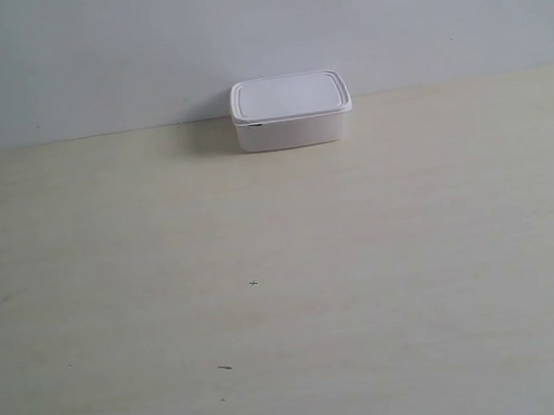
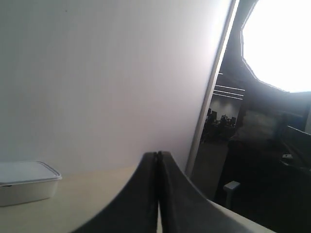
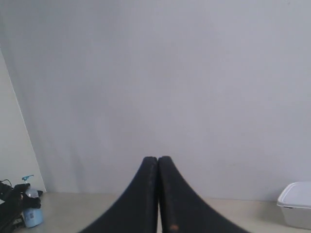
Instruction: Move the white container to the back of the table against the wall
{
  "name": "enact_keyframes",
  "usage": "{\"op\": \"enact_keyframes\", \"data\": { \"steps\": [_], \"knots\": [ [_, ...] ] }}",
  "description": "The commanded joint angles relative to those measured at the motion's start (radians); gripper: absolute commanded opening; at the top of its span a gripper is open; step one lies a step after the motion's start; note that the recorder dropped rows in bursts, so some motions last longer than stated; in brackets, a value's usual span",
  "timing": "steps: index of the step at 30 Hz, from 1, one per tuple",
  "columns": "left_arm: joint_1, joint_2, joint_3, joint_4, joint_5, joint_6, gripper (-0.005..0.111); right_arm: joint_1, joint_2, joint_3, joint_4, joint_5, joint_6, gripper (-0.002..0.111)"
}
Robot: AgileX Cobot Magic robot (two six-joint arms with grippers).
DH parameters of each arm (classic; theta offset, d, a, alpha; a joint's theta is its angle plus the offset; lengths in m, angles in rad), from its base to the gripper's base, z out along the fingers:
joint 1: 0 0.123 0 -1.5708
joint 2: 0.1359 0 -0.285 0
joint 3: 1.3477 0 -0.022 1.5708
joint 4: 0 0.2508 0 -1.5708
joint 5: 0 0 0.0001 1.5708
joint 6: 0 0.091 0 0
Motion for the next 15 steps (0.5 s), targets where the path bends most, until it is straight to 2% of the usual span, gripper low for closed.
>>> {"op": "enact_keyframes", "data": {
  "steps": [1, 7, 11, 15],
  "knots": [
    [-0.004, -0.005, 0.003, 0.010, 0.019, 0.017, 0.000, 0.001, -0.006, 0.039, -0.081, 0.012, -0.005, 0.000],
    [-0.004, -0.005, 0.003, 0.051, 0.116, -0.029, 0.000, 0.001, -0.006, 0.145, -0.129, 0.020, -0.005, 0.000],
    [-0.004, -0.005, 0.003, 0.061, 0.125, -0.026, 0.000, 0.001, -0.006, 0.145, -0.138, 0.127, -0.063, 0.000],
    [-0.004, -0.005, 0.003, 0.193, 0.200, -0.026, 0.000, 0.001, -0.006, 0.145, -0.149, 0.178, -0.122, 0.000]
  ]
}}
